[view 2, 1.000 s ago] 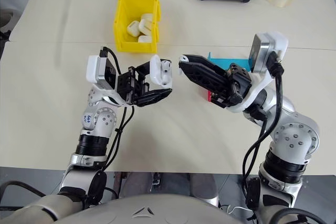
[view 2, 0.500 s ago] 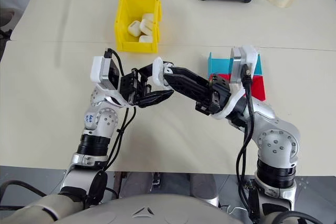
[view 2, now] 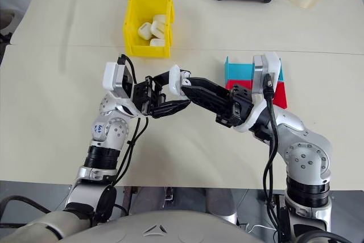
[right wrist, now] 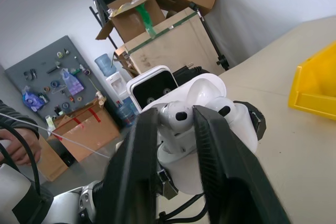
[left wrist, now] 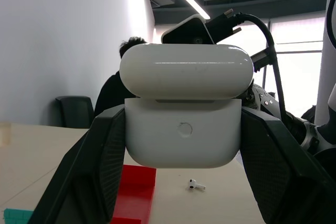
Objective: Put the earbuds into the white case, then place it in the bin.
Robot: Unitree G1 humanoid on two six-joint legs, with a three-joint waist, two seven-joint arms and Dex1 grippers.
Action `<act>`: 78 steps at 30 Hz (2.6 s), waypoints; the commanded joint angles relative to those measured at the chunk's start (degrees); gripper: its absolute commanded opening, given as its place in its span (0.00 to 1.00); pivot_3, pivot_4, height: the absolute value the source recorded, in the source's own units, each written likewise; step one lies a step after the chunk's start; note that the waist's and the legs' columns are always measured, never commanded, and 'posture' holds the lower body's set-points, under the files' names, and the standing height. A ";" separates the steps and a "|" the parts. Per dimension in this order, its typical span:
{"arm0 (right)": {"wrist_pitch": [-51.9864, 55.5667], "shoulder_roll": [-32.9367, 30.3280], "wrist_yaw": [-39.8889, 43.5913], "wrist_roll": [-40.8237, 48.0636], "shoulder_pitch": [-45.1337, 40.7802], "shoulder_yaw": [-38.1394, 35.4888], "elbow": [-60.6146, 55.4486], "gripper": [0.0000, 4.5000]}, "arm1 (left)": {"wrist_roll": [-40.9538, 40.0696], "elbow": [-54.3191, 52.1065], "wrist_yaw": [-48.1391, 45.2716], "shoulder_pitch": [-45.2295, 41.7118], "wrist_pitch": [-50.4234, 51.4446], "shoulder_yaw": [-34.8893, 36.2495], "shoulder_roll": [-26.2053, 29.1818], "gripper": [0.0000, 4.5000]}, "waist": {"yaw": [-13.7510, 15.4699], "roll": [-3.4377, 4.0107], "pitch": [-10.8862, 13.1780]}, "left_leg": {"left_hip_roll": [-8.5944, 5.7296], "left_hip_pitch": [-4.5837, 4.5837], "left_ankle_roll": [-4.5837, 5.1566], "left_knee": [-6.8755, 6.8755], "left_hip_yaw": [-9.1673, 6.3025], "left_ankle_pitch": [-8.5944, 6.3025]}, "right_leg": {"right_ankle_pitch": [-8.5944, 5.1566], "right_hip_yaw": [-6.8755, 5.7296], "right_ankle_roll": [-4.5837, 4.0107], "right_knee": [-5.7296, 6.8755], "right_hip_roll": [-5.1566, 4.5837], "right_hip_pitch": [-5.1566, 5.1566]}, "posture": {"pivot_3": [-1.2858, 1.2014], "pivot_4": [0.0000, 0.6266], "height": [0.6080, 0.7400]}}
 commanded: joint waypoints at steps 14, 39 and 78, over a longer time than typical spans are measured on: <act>-5.29 -15.96 10.94 -10.24 1.16 -4.72 2.67 0.46 | 19.98 -4.13 6.78 -5.68 2.97 -8.04 15.94 0.62 | 0.15 0.00 0.00 | -0.01 0.07 0.03 -0.21 -0.19 0.00 | 0.01 -0.24 0.02 -0.40 -0.01 0.25 | 0.52 0.24 1.00; -9.01 -13.27 15.39 -26.83 -3.78 10.94 9.12 0.01 | 21.48 -12.25 8.20 -5.34 6.87 -11.77 18.16 0.62 | 1.32 -0.01 0.01 | -0.28 0.01 0.05 -0.36 -0.44 0.07 | 0.01 -0.48 0.01 -0.49 -0.30 0.25 | 0.52 0.24 1.00; -24.32 -6.27 7.10 -27.41 9.92 -7.09 3.10 1.00 | 24.09 50.57 29.82 -37.52 -11.66 9.67 11.09 0.99 | 1.42 -0.17 0.10 | -0.71 0.05 0.13 -0.37 -0.50 0.21 | 0.03 -0.87 0.06 0.09 -0.58 0.22 | 0.52 0.24 1.00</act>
